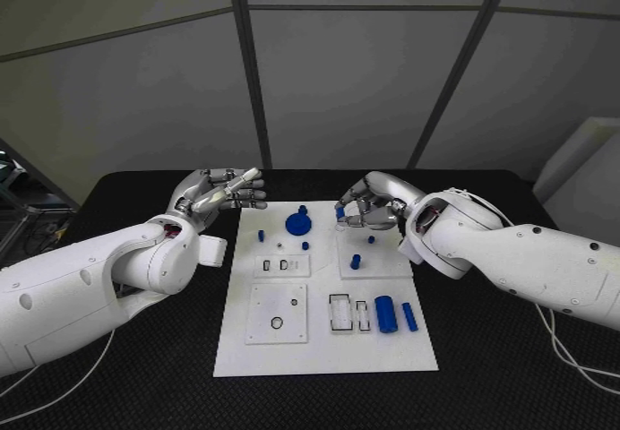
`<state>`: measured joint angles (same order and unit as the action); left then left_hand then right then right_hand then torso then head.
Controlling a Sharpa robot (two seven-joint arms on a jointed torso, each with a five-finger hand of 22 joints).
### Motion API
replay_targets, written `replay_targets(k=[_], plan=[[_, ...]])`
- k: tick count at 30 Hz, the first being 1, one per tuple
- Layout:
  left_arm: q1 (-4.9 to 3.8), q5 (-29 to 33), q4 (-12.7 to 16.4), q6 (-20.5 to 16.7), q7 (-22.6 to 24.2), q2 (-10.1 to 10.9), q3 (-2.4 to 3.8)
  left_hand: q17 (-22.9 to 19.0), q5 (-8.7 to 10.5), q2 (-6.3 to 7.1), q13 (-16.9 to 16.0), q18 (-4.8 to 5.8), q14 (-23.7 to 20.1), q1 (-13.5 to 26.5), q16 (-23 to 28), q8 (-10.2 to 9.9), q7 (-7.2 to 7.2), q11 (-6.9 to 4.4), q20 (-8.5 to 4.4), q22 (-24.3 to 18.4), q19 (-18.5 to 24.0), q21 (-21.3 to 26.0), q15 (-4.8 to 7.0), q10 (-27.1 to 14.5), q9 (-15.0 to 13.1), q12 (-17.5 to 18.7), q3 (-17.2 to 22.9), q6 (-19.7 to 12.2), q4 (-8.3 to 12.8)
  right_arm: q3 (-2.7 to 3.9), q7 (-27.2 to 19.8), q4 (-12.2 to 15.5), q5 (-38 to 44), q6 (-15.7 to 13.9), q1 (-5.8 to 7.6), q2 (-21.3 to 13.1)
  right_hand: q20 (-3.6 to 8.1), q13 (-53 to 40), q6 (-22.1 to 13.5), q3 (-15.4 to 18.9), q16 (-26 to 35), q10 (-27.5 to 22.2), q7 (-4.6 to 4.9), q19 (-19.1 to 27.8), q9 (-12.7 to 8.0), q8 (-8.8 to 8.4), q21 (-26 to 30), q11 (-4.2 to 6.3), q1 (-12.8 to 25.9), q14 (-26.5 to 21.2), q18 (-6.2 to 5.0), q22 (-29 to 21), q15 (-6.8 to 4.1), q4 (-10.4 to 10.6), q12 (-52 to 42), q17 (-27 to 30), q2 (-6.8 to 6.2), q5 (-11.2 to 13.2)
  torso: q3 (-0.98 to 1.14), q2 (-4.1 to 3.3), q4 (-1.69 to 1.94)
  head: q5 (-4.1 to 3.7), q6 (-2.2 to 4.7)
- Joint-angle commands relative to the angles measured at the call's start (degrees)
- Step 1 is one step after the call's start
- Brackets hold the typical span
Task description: Assemble the parts on the task board
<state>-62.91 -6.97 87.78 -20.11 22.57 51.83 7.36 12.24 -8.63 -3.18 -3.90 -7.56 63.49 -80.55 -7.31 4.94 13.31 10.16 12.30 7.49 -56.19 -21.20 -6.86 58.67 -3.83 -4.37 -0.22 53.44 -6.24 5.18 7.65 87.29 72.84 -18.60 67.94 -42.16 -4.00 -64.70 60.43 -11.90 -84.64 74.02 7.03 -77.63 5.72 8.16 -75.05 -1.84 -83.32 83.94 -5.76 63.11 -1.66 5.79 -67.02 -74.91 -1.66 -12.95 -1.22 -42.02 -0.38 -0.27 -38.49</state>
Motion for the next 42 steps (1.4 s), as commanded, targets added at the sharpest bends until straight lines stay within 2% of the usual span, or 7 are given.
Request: replay_targets(k=[1,9,13,18,24,33,42], plan=[[-0.12,-0.17,0.06,0.37,0.12,-0.32,0.04,0.07,0.02,-0.03,0.0,-2.9,-0.16,-0.37,0.24,-0.35,0.22,0.03,0.32,-0.06,0.03,0.3,-0.07,-0.16,0.02,0.29,0.14,-0.02,0.22,0.01,4.72,0.27,2.52,-0.01,0.14,2.74,-0.03,-0.08,0.55,-0.27,-0.19,0.45,-0.12,-0.39,0.25,0.3,-0.33,-0.15,0.9,4.32,0.59,0.09,-0.47,0.02,-0.34,-7.26,0.06,0.34,-0.12,0.13,0.16,0.83,-0.38],[-0.15,-0.17,-0.04,0.36,0.12,-0.66,0.04,0.1,0.0,-0.09,-0.01,-2.9,-0.14,-0.45,0.26,-0.36,0.2,0.02,0.31,-0.07,0.01,0.3,-0.06,-0.14,0.02,0.29,0.25,0.0,0.29,-0.35,5.93,-1.05,7.03,1.65,-0.75,8.62,-0.03,-0.07,0.57,-0.28,-0.18,0.48,-0.14,-0.4,0.24,0.3,-0.36,-0.14,1.13,4.32,0.59,0.12,-0.48,0.13,-0.34,-7.25,0.02,0.36,-0.1,0.07,0.12,1.5,-0.9],[-0.16,-0.17,-0.16,0.4,0.14,-0.87,0.04,0.1,0.0,-0.09,-0.01,-2.9,-0.14,-0.45,0.26,-0.36,0.2,0.02,0.31,-0.07,0.01,0.3,-0.06,-0.14,0.02,0.29,0.25,0.0,0.29,-1.35,6.47,-1.77,8.27,2.76,-1.35,10.57,-0.02,-0.01,0.56,-0.28,-0.14,0.46,-0.13,-0.4,0.23,0.29,-0.36,-0.14,1.27,4.31,0.59,0.12,-0.48,0.19,-0.29,-7.2,-0.01,0.37,0.02,0.04,0.06,1.45,-1.06],[-0.16,-0.17,-0.27,0.41,0.16,-1.11,0.04,0.1,0.0,-0.09,-0.01,-2.9,-0.14,-0.45,0.26,-0.36,0.2,0.02,0.31,-0.07,0.01,0.3,-0.06,-0.14,0.02,0.29,0.25,0.0,0.29,-2.66,7.94,-2.18,10.9,3.61,-1.71,11.9,-0.02,0.0,0.54,-0.27,-0.15,0.45,-0.14,-0.4,0.22,0.28,-0.38,-0.15,1.36,4.31,0.6,0.14,-0.49,0.22,-0.28,-7.21,-0.05,0.36,0.0,0.05,0.01,1.62,-1.26],[-0.16,-0.17,-0.4,0.44,0.27,-1.37,0.05,0.1,0.0,-0.09,-0.01,-2.9,-0.14,-0.45,0.26,-0.36,0.2,0.02,0.31,-0.07,0.01,0.3,-0.06,-0.14,0.02,0.29,0.25,0.0,0.29,-3.53,8.83,-2.45,12.33,4.46,-2.06,12.66,-0.02,0.03,0.56,-0.28,-0.13,0.43,-0.16,-0.41,0.22,0.29,-0.39,-0.13,1.46,4.3,0.6,0.16,-0.5,0.25,-0.24,-7.19,-0.1,0.25,0.01,0.04,-0.03,1.75,-1.5],[-0.15,-0.17,-0.58,0.63,0.38,-1.7,0.05,0.13,-0.01,-0.14,-0.01,-2.9,-0.1,-0.5,0.29,-0.37,0.17,0.0,0.3,-0.09,-0.02,0.31,-0.04,-0.1,0.01,0.28,0.34,0.04,0.36,-3.98,9.22,-3.35,12.89,4.81,-2.7,13.55,-0.02,0.07,0.56,-0.27,-0.08,0.4,-0.16,-0.39,0.21,0.29,-0.37,-0.13,1.57,4.28,0.59,0.12,-0.5,0.29,-0.2,-7.12,-0.18,0.16,-0.06,0.05,0.17,1.95,-1.74],[-0.15,-0.17,-0.69,0.73,0.43,-1.86,0.05,0.13,-0.01,-0.14,-0.01,-2.9,-0.1,-0.5,0.29,-0.37,0.17,0.0,0.3,-0.09,-0.02,0.31,-0.04,-0.1,0.01,0.28,0.34,0.04,0.36,-4.08,9.11,-3.91,13.11,5.75,-3.1,14.1,-0.02,0.15,0.52,-0.25,-0.08,0.33,-0.15,-0.35,0.19,0.27,-0.34,-0.13,1.79,4.28,0.58,0.06,-0.51,0.35,-0.11,-7.13,-0.33,0.06,-0.07,0.08,0.04,2.2,-1.84]])
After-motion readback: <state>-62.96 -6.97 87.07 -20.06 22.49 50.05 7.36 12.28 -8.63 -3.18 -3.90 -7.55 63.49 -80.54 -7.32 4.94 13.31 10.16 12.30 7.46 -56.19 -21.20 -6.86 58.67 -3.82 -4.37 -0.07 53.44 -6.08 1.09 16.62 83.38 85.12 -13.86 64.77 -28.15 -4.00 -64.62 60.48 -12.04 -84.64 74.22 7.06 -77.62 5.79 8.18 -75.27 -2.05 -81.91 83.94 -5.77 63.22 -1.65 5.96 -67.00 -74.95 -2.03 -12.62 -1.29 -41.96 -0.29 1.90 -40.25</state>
